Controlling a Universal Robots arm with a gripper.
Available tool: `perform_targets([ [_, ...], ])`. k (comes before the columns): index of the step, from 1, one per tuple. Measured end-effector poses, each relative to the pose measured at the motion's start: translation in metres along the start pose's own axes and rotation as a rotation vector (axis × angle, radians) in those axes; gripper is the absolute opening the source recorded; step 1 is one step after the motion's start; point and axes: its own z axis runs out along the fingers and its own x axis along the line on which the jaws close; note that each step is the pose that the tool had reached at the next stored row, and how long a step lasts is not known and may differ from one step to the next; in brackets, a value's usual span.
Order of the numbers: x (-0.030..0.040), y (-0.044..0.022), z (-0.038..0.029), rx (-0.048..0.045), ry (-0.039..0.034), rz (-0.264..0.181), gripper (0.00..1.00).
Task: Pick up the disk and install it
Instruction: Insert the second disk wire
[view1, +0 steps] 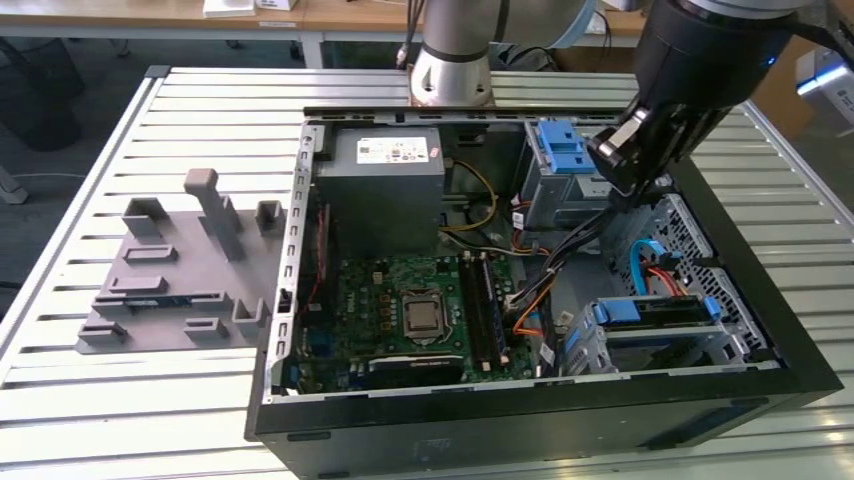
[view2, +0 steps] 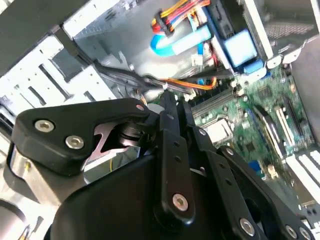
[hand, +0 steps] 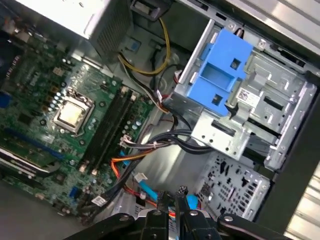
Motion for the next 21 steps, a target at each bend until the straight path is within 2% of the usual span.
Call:
perform_targets([
  [1, 0.0, 0.0, 0.0001, 0.011, -0.0004, -0.003, 0.21],
  [2, 0.0, 0.0, 0.0, 0.0239, 0.0041, -0.007, 0.21],
  [7, 0.0, 0.0, 0.0, 0.1012, 0.0442, -0.037, 0.21],
  [9, 0.0, -0.0001, 0.0, 0.1037, 0.0449, -0.064, 0.21],
  [12, -0.0001, 0.0, 0.0001, 0.1002, 0.0426, -0.117, 0.21],
  [14, 0.0, 0.0, 0.0004, 0.0991, 0.0438, -0.149, 0.21],
  [16, 0.0002, 0.0, 0.0009, 0.1017, 0.0534, -0.173, 0.21],
  [19, 0.0001, 0.0, 0.0015, 0.1119, 0.0776, -0.2, 0.21],
  [21, 0.0, -0.0001, 0.0015, 0.1085, 0.0836, -0.216, 0.21],
])
